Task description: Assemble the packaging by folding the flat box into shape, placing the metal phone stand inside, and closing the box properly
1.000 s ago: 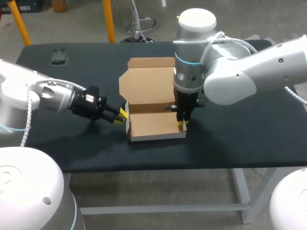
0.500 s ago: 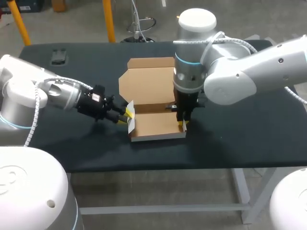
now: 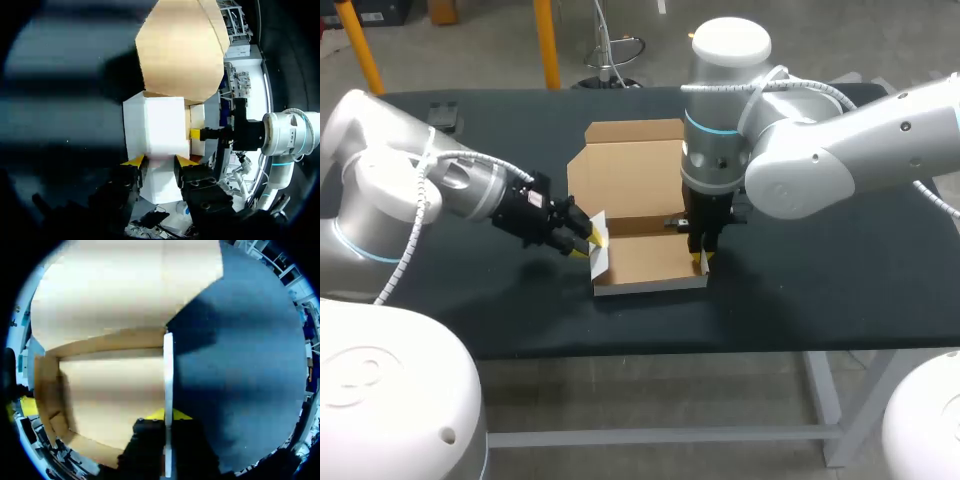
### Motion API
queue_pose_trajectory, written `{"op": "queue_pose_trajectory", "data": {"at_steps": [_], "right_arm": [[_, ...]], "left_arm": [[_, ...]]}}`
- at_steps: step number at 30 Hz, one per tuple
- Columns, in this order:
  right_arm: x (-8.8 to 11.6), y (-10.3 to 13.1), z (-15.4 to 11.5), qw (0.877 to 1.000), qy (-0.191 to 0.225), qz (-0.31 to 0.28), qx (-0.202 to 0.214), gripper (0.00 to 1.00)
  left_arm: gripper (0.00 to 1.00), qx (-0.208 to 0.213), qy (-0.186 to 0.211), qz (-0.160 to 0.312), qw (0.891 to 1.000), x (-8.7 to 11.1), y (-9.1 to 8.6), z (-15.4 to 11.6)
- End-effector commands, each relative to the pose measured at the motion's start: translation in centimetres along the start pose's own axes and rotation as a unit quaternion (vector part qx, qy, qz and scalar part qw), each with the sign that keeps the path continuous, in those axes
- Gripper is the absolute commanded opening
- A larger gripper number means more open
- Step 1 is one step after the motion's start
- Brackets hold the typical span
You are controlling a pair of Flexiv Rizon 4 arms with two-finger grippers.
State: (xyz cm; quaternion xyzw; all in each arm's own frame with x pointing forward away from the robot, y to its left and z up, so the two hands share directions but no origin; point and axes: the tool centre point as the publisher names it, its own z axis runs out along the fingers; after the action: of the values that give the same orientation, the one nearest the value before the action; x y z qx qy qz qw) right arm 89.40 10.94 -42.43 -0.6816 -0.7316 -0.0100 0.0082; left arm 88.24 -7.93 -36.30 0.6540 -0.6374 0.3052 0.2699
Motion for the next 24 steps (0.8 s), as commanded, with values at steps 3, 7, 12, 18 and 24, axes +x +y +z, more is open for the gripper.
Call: {"op": "queue_pose_trajectory", "data": {"at_steps": [3, 7, 12, 18, 24], "right_arm": [[0.1, 0.2, 0.1, 1.0, -0.001, 0.0, 0.003, 0.0], [0.1, 0.2, 0.1, 1.0, -0.001, 0.0, 0.003, 0.0], [0.1, 0.2, 0.1, 1.0, -0.001, 0.0, 0.003, 0.0], [0.1, 0.2, 0.1, 1.0, -0.001, 0.0, 0.003, 0.0], [0.1, 0.2, 0.1, 1.0, -0.001, 0.0, 0.003, 0.0]], "left_arm": [[0.45, -0.002, -0.051, -0.005, 0.999, 0.2, 0.0, 0.6], [0.45, 0.001, -0.081, -0.007, 0.997, 0.1, -0.1, 0.9], [0.45, 0.002, -0.118, -0.009, 0.993, -0.1, -0.2, 1.2], [0.45, 0.001, -0.168, -0.01, 0.986, -0.4, -0.5, 1.6], [0.4, -0.008, -0.219, -0.01, 0.976, -0.8, -0.6, 2.1]]}}
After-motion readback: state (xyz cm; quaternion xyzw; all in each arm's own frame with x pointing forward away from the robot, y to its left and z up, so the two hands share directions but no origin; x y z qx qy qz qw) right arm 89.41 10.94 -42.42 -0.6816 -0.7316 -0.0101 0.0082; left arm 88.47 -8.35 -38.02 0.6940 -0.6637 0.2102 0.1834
